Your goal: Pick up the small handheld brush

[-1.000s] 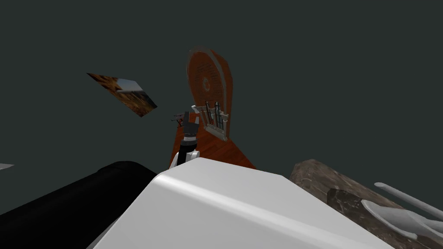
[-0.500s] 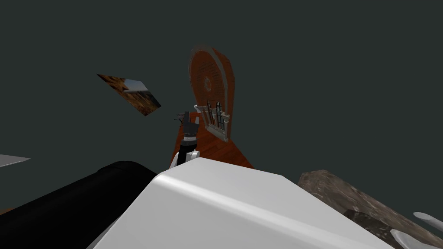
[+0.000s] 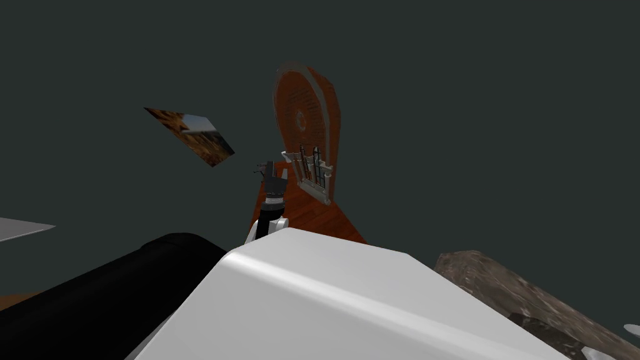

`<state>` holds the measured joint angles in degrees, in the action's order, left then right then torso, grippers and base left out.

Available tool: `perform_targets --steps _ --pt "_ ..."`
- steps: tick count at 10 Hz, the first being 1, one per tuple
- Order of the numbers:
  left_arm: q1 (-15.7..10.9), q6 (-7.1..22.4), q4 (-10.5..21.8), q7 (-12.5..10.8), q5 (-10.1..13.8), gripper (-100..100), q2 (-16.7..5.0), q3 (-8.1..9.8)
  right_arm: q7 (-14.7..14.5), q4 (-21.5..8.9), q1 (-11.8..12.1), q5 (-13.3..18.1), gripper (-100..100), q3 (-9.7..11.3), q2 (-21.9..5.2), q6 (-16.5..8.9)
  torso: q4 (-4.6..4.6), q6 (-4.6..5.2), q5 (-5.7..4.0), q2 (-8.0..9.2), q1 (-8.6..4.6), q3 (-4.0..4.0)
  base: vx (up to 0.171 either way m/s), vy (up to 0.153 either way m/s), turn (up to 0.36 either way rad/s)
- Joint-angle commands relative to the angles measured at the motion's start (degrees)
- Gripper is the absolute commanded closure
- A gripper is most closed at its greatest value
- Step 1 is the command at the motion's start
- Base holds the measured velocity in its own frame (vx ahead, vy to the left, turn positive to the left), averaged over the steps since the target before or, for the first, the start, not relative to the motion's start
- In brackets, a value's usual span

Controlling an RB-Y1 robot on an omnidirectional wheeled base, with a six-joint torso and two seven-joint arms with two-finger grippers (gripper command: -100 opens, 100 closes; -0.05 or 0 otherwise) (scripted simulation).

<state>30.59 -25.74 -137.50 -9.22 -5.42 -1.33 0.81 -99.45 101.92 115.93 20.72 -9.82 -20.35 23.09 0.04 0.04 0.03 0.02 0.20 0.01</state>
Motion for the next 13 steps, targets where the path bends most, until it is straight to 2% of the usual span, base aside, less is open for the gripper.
perform_targets --steps 1,2,3,5,7,8,9,11,12,13 --pt "0.0 0.0 0.0 0.0 0.0 0 0.0 0.00 0.5 -1.1 -1.7 0.4 -100 0.3 -0.1 -0.8 0.00 0.00 0.00 0.00 0.00 0.00 -0.004 0.003 0.029" --pt "0.0 0.0 0.0 0.0 0.0 0 0.0 0.00 0.4 -0.7 -1.1 0.2 -100 0.1 -0.2 -0.4 0.00 0.00 0.00 0.00 0.00 0.00 0.000 0.000 0.000" --pt "0.0 0.0 0.0 0.0 0.0 0 0.0 0.00 0.5 -0.8 -1.2 0.2 100 0.1 -0.2 -0.5 -0.01 0.01 0.01 -0.01 0.01 -0.01 -0.003 0.004 -0.029" --pt "0.0 0.0 0.0 0.0 0.0 0 0.0 0.00 0.4 -1.0 -0.9 0.3 100 0.5 -0.2 -0.5 0.03 -0.35 0.05 -0.16 -0.29 -0.07 -0.006 0.008 -0.013" --pt "0.0 0.0 0.0 0.0 0.0 0 0.0 0.00 0.5 -0.9 -0.9 0.3 100 0.4 -0.2 -0.5 0.08 -0.30 -0.08 -0.12 -0.47 -0.02 0.000 0.000 0.000" --pt "0.0 0.0 0.0 0.0 0.0 0 0.0 0.00 0.5 -0.9 -0.9 0.3 0 0.4 -0.2 -0.5 0.08 -0.30 -0.09 -0.12 -0.49 -0.02 0.000 0.000 0.000" --pt "0.0 0.0 0.0 0.0 0.0 0 0.0 0.00 -0.3 0.7 0.8 -0.1 100 0.0 0.1 0.1 0.08 -0.31 -0.09 -0.12 -0.50 -0.02 0.007 -0.010 -0.018" --pt "0.0 0.0 0.0 0.0 0.0 0 0.0 0.00 -0.9 2.1 2.8 -0.6 100 -0.3 0.3 0.9 0.05 -0.31 -0.07 -0.18 -0.51 -0.06 0.007 -0.012 -0.040" --pt "0.0 0.0 0.0 0.0 0.0 0 0.0 0.00 -0.6 1.7 2.2 -0.4 100 -0.2 0.2 0.5 0.05 -0.31 -0.06 -0.18 -0.48 -0.06 0.002 -0.003 -0.011" --pt "0.0 0.0 0.0 0.0 0.0 0 0.0 0.00 -0.7 1.8 2.3 -0.5 0 -0.2 0.2 0.6 0.07 -0.33 -0.08 -0.15 -0.49 -0.04 0.000 0.000 0.000"
